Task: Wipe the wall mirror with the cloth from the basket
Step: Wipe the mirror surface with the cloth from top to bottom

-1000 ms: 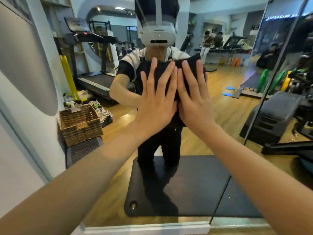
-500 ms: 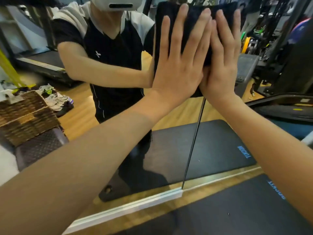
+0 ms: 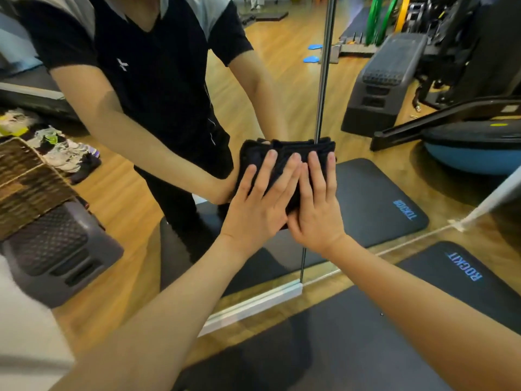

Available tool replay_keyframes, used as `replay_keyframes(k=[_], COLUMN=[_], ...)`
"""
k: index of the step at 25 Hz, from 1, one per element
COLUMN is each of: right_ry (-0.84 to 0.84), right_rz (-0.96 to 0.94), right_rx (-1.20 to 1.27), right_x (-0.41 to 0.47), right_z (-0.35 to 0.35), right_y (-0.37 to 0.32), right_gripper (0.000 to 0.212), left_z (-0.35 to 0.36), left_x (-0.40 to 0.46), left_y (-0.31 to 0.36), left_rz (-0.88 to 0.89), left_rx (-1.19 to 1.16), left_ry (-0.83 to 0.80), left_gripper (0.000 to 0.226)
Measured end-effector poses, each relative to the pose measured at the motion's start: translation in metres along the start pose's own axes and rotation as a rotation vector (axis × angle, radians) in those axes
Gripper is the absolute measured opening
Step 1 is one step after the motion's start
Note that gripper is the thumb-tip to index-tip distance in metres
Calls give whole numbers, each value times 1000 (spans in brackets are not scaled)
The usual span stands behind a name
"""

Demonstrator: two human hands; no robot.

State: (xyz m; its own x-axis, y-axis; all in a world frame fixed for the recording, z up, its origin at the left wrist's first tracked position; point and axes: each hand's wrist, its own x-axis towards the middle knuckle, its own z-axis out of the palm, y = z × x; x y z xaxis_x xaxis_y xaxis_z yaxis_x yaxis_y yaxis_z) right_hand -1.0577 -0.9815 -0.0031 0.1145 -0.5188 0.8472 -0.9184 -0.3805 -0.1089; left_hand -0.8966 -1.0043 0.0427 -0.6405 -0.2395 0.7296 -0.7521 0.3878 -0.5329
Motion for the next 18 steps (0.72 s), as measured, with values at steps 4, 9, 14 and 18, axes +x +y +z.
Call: replay_keyframes(k=[4, 9, 14, 18], right_ry=[-139, -197, -146, -121], right_rz=[-47, -128, -157, -204], right_rx=[2, 68, 53, 118], right_x=[-19, -17, -2, 8], right_z=[24, 65, 107, 141], right_y=[-62, -166, -279, -370], right_gripper=[98, 100, 95, 86], left_z=[-14, -43, -78, -108], left_x=[-68, -164, -237, -302], left_y=[-38, -117, -202, -270], left_rz=[-13, -33, -83, -155], left_rx=[75, 92, 113, 132], left_ry=[-66, -178, -230, -259], left_gripper=[66, 66, 79, 80])
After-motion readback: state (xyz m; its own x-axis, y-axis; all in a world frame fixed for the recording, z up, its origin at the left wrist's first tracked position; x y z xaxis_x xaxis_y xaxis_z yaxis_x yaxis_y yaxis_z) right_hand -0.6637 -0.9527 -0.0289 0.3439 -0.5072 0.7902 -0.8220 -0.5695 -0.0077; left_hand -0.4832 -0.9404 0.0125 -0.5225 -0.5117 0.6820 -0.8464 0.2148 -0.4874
